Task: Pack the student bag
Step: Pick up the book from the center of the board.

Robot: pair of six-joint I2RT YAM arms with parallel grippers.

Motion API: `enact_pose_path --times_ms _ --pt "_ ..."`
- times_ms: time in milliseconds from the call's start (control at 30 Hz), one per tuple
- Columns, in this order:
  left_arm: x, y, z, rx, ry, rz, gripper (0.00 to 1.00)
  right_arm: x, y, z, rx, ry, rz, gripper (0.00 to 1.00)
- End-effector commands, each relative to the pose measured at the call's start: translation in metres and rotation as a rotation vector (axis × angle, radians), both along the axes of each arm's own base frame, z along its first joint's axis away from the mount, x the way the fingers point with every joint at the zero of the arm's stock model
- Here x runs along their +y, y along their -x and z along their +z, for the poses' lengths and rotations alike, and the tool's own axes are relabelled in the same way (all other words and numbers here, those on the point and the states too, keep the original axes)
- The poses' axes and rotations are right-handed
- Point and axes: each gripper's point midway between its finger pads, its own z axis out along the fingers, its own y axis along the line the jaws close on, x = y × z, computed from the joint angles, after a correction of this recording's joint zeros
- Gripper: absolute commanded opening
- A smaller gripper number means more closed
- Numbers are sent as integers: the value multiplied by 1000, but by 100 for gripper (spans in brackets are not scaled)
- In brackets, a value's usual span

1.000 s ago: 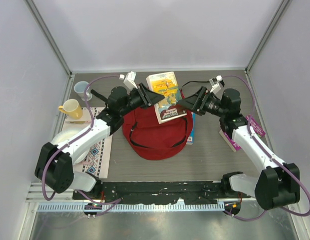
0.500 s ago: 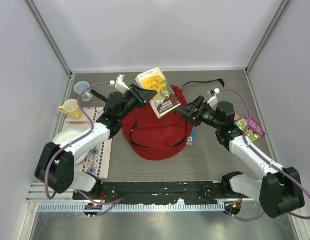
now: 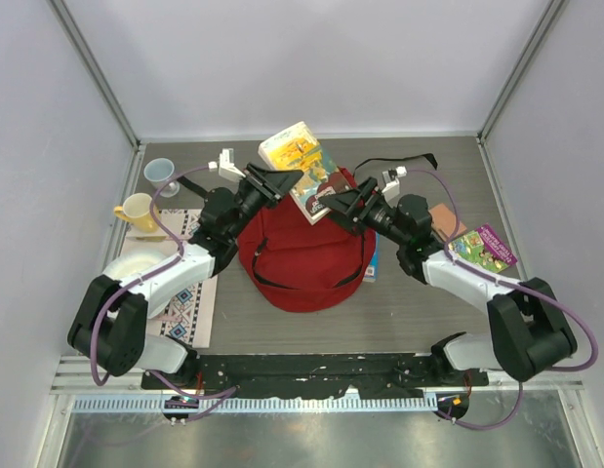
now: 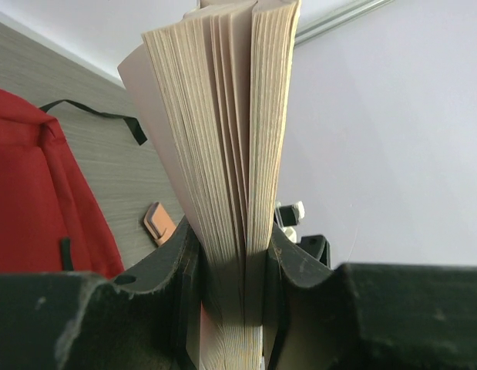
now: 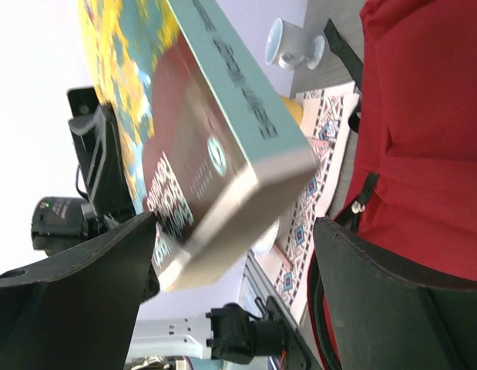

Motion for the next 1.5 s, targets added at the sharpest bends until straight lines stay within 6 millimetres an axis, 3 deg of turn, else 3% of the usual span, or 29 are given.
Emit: enact_pose_path --times_ms 0,167,300,567,667,700,800,833,867,900,967,1000,1033,1067,1100,1133,1167,1233,1267,1333,1467 --pt "9 15 64 -182 143 -4 0 10 -17 63 -164 -146 -14 88" --pt "10 12 55 -167 136 7 0 21 -15 80 -190 -217 12 81" --pt "12 9 49 -157 136 30 0 28 -9 87 -184 -274 39 68" --pt "19 4 39 -140 131 73 0 31 1 83 -162 -278 19 66" --pt "18 5 39 -142 129 71 0 32 -1 82 -163 -278 15 50" --pt "18 5 40 -144 130 69 0 32 -2 83 -167 -277 11 29" --pt "17 7 36 -138 122 61 0 31 -3 83 -183 -267 1 10" --pt "17 7 34 -133 118 56 1 31 -3 81 -181 -256 0 8" --pt "15 9 31 -123 103 46 7 31 -4 81 -182 -245 -2 6" --pt "14 10 29 -120 85 36 30 30 -4 83 -193 -234 -7 1" --pt "11 12 15 -96 11 20 39 26 -9 73 -184 -176 -32 1" --pt "14 16 18 -100 -11 24 55 24 -11 78 -187 -155 -39 1" --pt "16 17 13 -106 -63 35 64 24 -14 64 -138 -104 -46 1" --pt "17 18 -3 -59 -121 37 72 22 -16 60 -156 -60 -55 1" --pt "24 23 4 -73 -140 56 85 20 -20 63 -157 -35 -77 1" --pt "28 24 -1 -66 -177 71 91 17 -22 44 -89 38 -90 1" --pt "34 26 -11 -46 -239 88 96 16 -25 40 -91 84 -99 1" --pt "45 30 -4 -64 -281 124 100 15 -27 36 -80 125 -100 1" --pt "48 33 -14 -47 -336 122 100 15 -27 33 -80 143 -101 1" --pt "58 33 -7 -57 -364 168 99 16 -27 29 -64 159 -93 1" --pt "65 36 -14 -43 -467 170 99 17 -28 21 -54 200 -75 1"
